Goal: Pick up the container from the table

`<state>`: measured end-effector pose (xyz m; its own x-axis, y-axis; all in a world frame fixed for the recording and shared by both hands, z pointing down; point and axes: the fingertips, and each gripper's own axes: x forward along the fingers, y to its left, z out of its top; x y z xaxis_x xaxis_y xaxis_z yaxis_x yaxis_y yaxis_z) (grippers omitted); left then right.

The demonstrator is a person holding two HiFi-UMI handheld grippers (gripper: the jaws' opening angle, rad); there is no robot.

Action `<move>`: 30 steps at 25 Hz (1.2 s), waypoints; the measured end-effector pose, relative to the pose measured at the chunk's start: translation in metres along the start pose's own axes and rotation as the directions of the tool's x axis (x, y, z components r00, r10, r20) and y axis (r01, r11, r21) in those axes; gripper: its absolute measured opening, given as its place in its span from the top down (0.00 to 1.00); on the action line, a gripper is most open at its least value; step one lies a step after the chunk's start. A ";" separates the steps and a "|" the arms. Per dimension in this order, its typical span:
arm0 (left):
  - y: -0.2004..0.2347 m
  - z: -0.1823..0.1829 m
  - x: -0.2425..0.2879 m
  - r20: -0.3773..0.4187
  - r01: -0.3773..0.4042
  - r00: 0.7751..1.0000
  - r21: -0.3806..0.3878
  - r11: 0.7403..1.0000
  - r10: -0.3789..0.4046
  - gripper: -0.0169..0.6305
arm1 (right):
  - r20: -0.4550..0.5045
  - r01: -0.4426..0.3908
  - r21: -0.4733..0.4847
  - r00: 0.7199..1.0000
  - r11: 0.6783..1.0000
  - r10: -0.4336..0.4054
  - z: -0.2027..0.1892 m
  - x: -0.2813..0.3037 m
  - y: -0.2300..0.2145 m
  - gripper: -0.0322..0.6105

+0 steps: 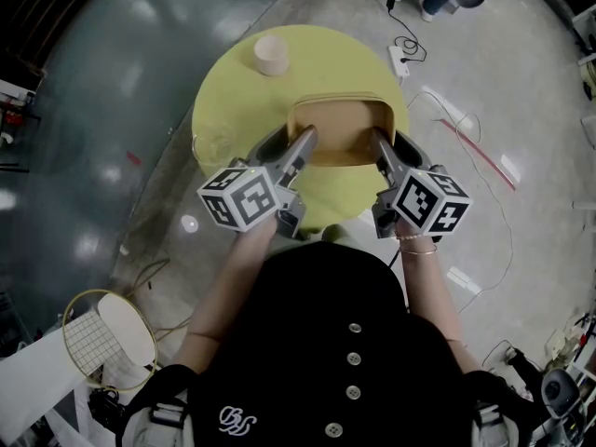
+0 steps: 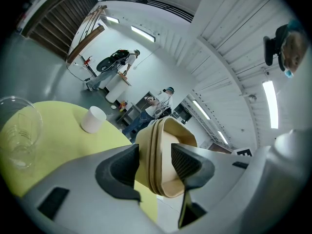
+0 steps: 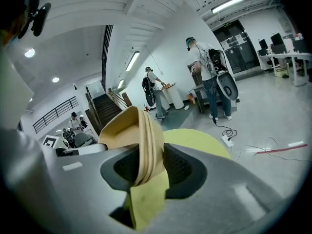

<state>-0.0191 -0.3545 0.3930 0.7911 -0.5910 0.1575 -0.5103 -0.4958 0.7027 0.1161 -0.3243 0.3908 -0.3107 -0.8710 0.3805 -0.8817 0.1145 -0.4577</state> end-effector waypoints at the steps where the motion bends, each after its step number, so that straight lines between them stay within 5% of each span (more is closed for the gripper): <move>1: 0.000 0.000 0.000 0.000 -0.001 1.000 -0.001 1.000 0.001 0.68 | -0.001 0.000 -0.002 1.000 1.000 0.000 0.000 0.000 0.000 0.78; 30: 0.005 -0.006 -0.001 -0.015 -0.029 0.999 -0.020 0.999 0.029 0.68 | -0.027 -0.001 0.012 1.000 1.000 0.001 -0.006 0.004 -0.003 0.78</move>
